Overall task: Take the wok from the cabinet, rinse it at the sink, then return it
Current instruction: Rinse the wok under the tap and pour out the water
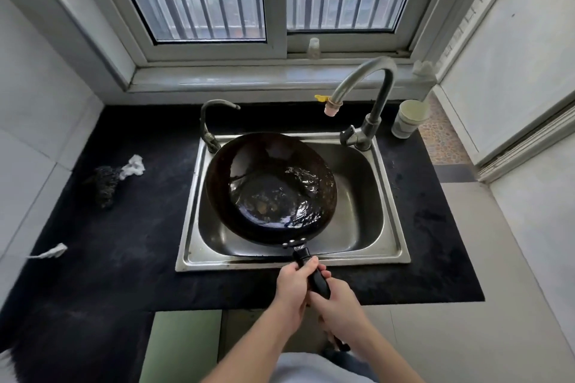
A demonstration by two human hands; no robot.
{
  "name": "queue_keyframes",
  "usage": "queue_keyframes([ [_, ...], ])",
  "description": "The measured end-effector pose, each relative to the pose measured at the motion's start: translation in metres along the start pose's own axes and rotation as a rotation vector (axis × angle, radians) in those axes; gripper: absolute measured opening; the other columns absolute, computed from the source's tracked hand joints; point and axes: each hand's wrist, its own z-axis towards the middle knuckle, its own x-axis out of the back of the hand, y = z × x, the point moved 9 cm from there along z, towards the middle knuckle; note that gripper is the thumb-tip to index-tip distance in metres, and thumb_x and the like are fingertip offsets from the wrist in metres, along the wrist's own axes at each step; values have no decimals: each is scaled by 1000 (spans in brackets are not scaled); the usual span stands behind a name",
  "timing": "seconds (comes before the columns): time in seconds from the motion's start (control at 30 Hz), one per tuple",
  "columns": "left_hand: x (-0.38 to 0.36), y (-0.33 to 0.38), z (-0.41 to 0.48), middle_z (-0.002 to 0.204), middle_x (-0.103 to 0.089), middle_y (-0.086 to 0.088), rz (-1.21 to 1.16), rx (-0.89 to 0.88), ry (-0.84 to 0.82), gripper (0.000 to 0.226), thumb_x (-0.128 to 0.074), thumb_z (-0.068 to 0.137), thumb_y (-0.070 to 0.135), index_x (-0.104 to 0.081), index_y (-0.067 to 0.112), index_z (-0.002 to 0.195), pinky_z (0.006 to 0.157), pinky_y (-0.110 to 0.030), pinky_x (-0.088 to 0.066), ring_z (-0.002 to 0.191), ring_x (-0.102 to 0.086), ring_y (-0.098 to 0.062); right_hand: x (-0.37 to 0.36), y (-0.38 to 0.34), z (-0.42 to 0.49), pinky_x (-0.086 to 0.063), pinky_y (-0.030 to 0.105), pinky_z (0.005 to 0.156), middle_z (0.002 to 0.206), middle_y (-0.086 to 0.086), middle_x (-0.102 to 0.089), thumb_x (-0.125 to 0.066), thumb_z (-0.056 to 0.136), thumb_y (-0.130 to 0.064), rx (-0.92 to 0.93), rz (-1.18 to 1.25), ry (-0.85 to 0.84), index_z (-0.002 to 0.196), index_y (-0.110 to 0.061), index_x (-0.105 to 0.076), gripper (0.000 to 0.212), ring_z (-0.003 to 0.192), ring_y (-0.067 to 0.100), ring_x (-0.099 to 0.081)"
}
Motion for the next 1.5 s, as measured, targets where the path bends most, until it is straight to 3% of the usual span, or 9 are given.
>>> queue_keyframes([
  [0.23,3,-15,-6,75,-69,-11,-11,8,87,12,-61,94,6,-66,-1,86,68,-32,-57,69,-68,-21,4,12,-7,-40,33,44,54,-2,-56,-60,82,-27,-28,-29,-69,86,-7,-64,21,42,14,-48],
  [0.5,-31,-43,-2,76,-66,-11,-74,94,-35,10,-59,94,5,-63,-2,88,70,-32,-56,71,-65,-21,37,30,-18,-52,37,54,69,-1,-67,-59,78,-37,-58,-146,57,87,-18,-62,22,58,17,-61],
  [0.63,-44,-44,2,76,-62,-10,-117,129,-115,14,-56,96,10,-62,-1,88,69,-29,-55,70,-62,-18,47,17,-16,-46,17,58,75,-9,-62,-61,87,-24,28,-236,131,89,-17,-60,7,69,7,-59],
  [0.7,-45,-42,4,78,-62,-9,-151,139,-136,14,-56,96,12,-62,-1,93,71,-29,-54,71,-61,-18,49,12,-15,-44,13,57,80,-12,-61,-62,88,-24,62,-269,160,101,-16,-63,15,70,5,-57],
  [0.87,-41,-34,3,78,-62,-10,-162,119,-161,14,-54,97,8,-61,-3,100,74,-32,-54,74,-60,-21,42,13,-14,-54,19,68,97,-9,-70,-59,84,-37,60,-251,163,111,-19,-65,33,82,5,-65],
  [0.97,-32,-28,1,78,-64,-12,-88,79,-157,12,-56,96,8,-62,-2,95,73,-32,-55,75,-62,-22,35,16,-14,-56,31,69,88,-5,-72,-58,80,-42,72,-253,166,101,-22,-66,30,80,11,-67],
  [1.2,-11,-16,-2,106,-71,-19,-184,66,-193,24,-54,95,0,-60,-6,117,96,-38,-52,103,-69,-28,8,9,-16,-56,27,69,81,-5,-74,-69,76,-38,169,-121,111,88,-23,-71,19,76,6,-68],
  [1.37,5,-10,-3,82,-64,-16,-64,12,-163,18,-57,92,-4,-58,-2,110,83,-34,-55,80,-65,-24,-2,3,-19,-48,16,60,68,-6,-68,-71,83,-26,178,-90,101,81,-23,-66,6,64,-3,-61],
  [1.5,14,-5,2,82,-61,-14,-66,-16,-148,15,-57,92,-3,-60,1,107,80,-34,-55,79,-62,-22,-4,-5,-25,-48,11,67,85,-10,-69,-67,88,-31,201,-85,236,110,-23,-59,24,80,-7,-64],
])
